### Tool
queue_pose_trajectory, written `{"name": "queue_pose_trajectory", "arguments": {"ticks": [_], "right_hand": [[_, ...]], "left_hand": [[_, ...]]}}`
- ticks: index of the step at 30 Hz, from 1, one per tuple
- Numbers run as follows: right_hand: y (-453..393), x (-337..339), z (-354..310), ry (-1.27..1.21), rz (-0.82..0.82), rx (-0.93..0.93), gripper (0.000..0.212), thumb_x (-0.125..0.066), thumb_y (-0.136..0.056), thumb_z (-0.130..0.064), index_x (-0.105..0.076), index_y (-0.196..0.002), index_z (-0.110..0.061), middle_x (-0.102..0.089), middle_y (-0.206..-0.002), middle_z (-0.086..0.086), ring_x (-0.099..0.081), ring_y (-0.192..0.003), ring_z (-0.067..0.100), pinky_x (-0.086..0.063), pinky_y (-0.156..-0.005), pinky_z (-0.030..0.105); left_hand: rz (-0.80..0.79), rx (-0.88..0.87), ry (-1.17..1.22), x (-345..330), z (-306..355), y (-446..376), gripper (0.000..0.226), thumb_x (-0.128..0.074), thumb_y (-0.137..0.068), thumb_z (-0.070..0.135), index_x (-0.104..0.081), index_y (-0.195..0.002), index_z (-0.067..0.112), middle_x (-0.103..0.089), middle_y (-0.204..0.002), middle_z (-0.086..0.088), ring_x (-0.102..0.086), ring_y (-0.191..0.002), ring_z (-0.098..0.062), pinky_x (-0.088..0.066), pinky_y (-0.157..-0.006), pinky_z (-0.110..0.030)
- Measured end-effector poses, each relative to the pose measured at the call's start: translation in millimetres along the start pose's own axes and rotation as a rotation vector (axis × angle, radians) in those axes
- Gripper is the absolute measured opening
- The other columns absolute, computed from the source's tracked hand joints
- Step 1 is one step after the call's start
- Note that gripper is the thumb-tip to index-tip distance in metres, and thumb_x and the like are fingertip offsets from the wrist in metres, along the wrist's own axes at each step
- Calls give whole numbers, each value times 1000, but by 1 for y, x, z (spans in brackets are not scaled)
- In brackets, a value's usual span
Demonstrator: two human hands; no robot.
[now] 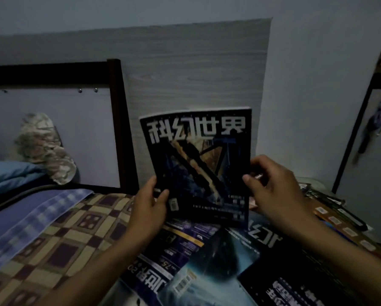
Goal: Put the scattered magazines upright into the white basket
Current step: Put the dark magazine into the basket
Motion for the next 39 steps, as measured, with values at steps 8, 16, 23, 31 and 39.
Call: {"name": "queue_pose_trajectory", "arguments": {"ticks": [8,16,23,31,39], "right_hand": [[-121,12,10,-233,158,-121,15,-65,-92,-11,-63,-106,-16,-69,-90,8,-71,-71,24,-61,-67,45],[-161,-71,99,105,108,-112,10,-67,-90,-20,-66,-98,-13,-69,-85,2,-66,-80,23,-56,-77,43],[-160,-107,153,354,112,-156,8,-63,-92,-25,-64,-96,-19,-70,-87,0,-61,-78,24,-41,-64,29],[-160,-109,163,361,23,-315,17,-71,-85,-31,-68,-83,-14,-70,-86,6,-62,-76,25,-45,-64,30],[-54,-86,92,361,-347,77,25,-65,-90,-25,-66,-114,-23,-73,-109,3,-69,-90,20,-56,-81,39]], "left_hand": [[208,-43,227,16,64,-140,20,-62,-92,9,-58,-104,25,-61,-93,12,-63,-89,-10,-55,-75,-25],[171,31,-219,-52,-33,-217,7,-67,-89,16,-60,-92,15,-64,-92,-3,-62,-87,-25,-54,-75,-38],[150,68,-438,-82,-88,-223,8,-68,-87,26,-60,-88,25,-69,-86,-2,-66,-77,-27,-57,-71,-40],[62,186,-417,-87,-88,-207,49,-65,-87,31,-53,-132,16,-64,-126,-7,-61,-111,-28,-49,-90,-36],[-224,-51,-474,-78,-38,-96,40,-64,-89,33,-57,-125,15,-55,-130,-8,-54,-116,-27,-46,-92,-33]]}}
Point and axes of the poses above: each hand's wrist, its own y-axis away from the middle knuckle, its own x-axis out of the back of the hand, z = x × y, the point moved 10 cm from there along -y, towards the middle knuckle
